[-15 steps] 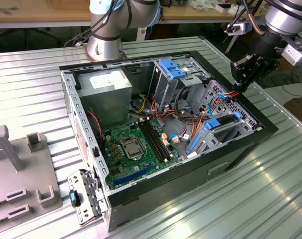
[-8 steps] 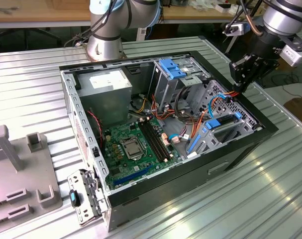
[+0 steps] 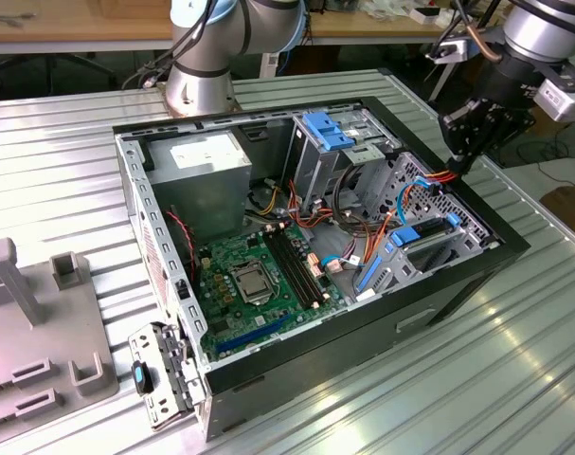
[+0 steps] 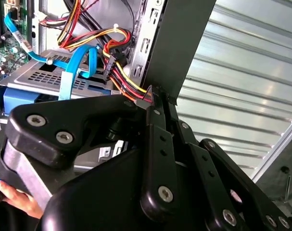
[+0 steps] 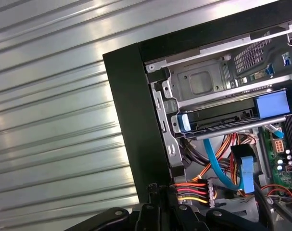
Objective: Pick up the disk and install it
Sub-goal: 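Insert the first disk wire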
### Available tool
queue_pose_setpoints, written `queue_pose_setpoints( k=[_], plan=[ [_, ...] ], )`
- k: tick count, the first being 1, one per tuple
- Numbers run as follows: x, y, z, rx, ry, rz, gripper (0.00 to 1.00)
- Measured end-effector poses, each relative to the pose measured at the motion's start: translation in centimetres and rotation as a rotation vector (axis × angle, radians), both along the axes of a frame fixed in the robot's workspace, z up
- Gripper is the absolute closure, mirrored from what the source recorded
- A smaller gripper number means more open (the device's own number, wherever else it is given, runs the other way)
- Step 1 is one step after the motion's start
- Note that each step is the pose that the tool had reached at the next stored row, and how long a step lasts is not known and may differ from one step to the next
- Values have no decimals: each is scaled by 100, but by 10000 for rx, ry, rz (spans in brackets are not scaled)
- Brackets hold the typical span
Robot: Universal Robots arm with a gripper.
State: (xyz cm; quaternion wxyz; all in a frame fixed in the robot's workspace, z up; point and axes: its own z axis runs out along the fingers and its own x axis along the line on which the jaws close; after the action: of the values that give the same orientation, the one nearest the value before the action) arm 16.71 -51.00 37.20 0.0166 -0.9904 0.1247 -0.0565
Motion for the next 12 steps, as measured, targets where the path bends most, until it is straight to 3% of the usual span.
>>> queue_pose_setpoints(
  k=[12],
  plan=[
    [-87,0,-4,0,0,-629,84]
  ],
)
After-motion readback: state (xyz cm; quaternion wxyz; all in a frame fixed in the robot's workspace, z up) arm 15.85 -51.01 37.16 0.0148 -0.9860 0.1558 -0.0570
